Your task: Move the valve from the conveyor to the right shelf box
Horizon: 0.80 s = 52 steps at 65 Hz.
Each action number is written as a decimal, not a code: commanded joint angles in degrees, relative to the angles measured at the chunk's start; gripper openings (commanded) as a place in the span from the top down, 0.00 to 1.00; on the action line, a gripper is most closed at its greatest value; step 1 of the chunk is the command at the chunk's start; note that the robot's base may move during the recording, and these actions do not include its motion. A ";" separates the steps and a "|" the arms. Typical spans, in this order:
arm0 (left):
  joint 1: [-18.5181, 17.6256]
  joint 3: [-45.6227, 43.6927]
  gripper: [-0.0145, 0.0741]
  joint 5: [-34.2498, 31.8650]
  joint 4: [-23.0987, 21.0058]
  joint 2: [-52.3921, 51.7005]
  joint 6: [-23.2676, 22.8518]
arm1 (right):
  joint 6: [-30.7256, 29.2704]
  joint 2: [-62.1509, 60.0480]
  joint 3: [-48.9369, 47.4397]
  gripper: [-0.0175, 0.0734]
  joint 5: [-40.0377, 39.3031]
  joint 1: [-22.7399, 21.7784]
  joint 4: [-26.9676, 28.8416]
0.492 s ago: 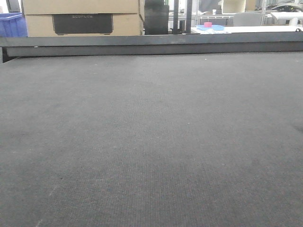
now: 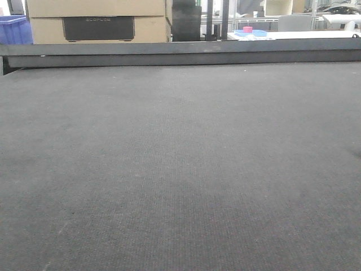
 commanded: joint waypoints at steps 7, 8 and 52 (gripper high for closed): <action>0.18 -0.26 0.96 -1.62 -0.07 -0.19 -0.14 | -0.12 -0.19 -0.13 0.99 -1.41 -0.34 -0.48; 0.18 -0.26 0.96 -1.62 -0.07 -0.19 -0.14 | -0.12 -0.19 -0.13 0.99 -1.41 -0.34 -0.48; 0.18 -28.70 0.96 24.06 0.28 9.18 -0.14 | -0.12 14.29 -26.94 0.99 25.20 -0.34 2.68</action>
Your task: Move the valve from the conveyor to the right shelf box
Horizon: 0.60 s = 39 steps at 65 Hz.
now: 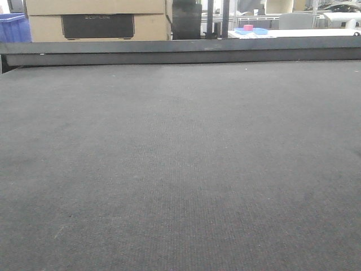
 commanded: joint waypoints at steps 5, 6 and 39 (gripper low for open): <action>0.18 -9.56 0.96 9.59 0.05 9.09 -0.14 | -0.44 11.13 -9.27 0.99 12.65 -0.34 -0.33; 0.18 -10.85 0.96 11.09 0.05 10.63 -0.14 | -0.44 12.36 -10.40 0.99 14.14 -0.34 -0.32; 0.18 -34.64 0.96 40.49 0.05 46.21 -0.14 | -1.59 49.67 -35.99 0.99 39.24 -0.34 -0.57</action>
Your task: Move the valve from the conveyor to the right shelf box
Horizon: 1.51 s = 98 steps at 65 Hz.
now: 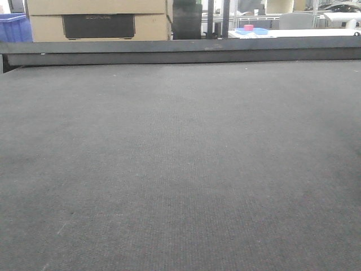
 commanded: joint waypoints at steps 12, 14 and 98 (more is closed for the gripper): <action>0.18 -2.37 0.96 1.90 0.05 11.61 -0.14 | -0.66 10.99 -9.08 0.99 9.25 -0.34 -1.32; 0.18 -2.37 0.96 1.90 0.05 12.50 -0.14 | -0.66 12.03 -10.05 0.99 10.43 -0.34 -1.30; 0.18 -2.63 0.96 4.73 -0.21 17.78 -0.14 | -0.43 32.57 -7.28 0.34 2.06 -0.34 -5.00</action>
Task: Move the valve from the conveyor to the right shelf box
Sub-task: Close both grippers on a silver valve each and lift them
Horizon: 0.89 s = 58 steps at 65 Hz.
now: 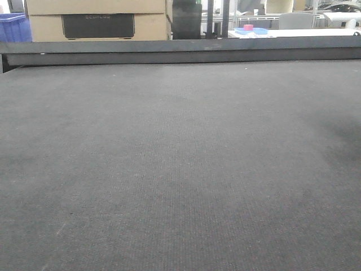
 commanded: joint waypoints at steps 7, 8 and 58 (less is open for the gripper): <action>0.18 -0.51 0.96 0.68 -0.31 0.09 -0.14 | -0.34 2.36 0.19 0.34 0.10 -0.34 0.67; 0.18 -0.51 0.96 0.68 -0.31 0.09 -0.14 | -0.34 2.33 0.19 0.34 0.14 -0.34 0.95; 0.18 -4.71 0.96 6.12 -2.35 4.65 -0.11 | -0.34 1.61 -2.55 0.99 6.21 -0.34 1.61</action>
